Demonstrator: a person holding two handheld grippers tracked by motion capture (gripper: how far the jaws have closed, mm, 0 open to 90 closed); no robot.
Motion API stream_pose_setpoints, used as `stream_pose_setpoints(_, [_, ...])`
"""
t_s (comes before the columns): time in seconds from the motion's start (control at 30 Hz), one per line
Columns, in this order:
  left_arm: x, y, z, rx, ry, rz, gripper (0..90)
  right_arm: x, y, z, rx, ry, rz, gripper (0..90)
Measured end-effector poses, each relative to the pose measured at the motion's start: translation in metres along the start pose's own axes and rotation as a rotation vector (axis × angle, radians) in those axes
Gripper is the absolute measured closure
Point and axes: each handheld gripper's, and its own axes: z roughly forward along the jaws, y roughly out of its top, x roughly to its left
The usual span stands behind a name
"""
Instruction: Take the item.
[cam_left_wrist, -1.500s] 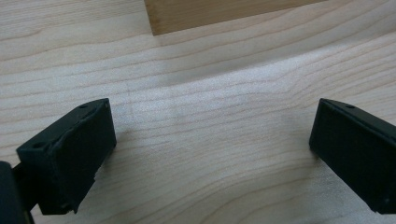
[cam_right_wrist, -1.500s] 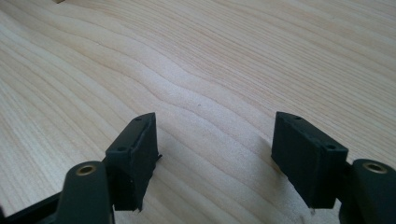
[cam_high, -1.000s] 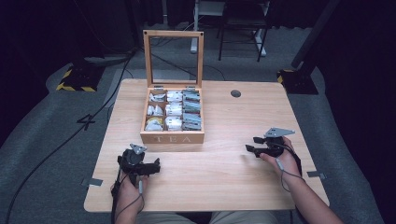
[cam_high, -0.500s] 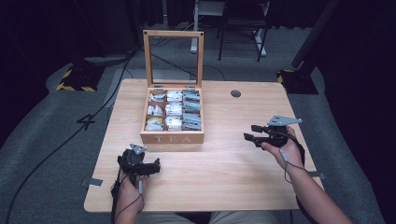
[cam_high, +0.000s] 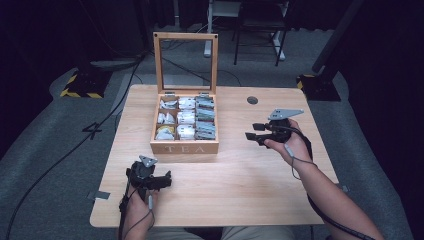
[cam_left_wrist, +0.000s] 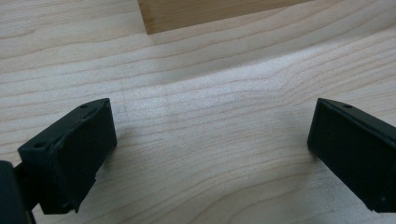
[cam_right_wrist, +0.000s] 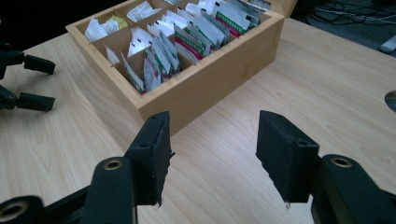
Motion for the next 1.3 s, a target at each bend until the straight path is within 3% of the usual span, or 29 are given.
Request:
stream_pose_setpoints(0.33, [0.0, 0.0, 0.0, 0.002, 0.002, -0.001, 1.1, 0.002, 0.023, 0.014, 0.002, 0.021, -0.003, 46.4])
stream_pose_setpoints(0.5, [0.0, 0.002, 0.001, 0.007, -0.002, -0.001, 0.2, 0.004, 0.036, 0.03, -0.003, 0.066, 0.047, 47.1])
stream_pose_setpoints(0.7, [0.0, 0.003, 0.003, 0.007, -0.005, 0.003, 0.1, 0.012, 0.055, 0.055, 0.024, 0.048, 0.003, 47.5])
stream_pose_setpoints(0.83, [0.0, 0.004, 0.003, 0.006, -0.004, 0.005, 0.1, 0.017, 0.062, 0.062, 0.026, 0.054, -0.013, 47.6])
stream_pose_setpoints(0.97, [0.0, 0.004, 0.003, 0.006, -0.005, 0.004, 0.2, 0.026, 0.073, 0.077, 0.032, 0.097, -0.021, 48.3])
stream_pose_setpoints(1.3, [0.0, 0.003, 0.003, 0.006, -0.007, 0.003, 0.3, 0.036, 0.088, 0.103, 0.075, 0.136, -0.04, 56.1])
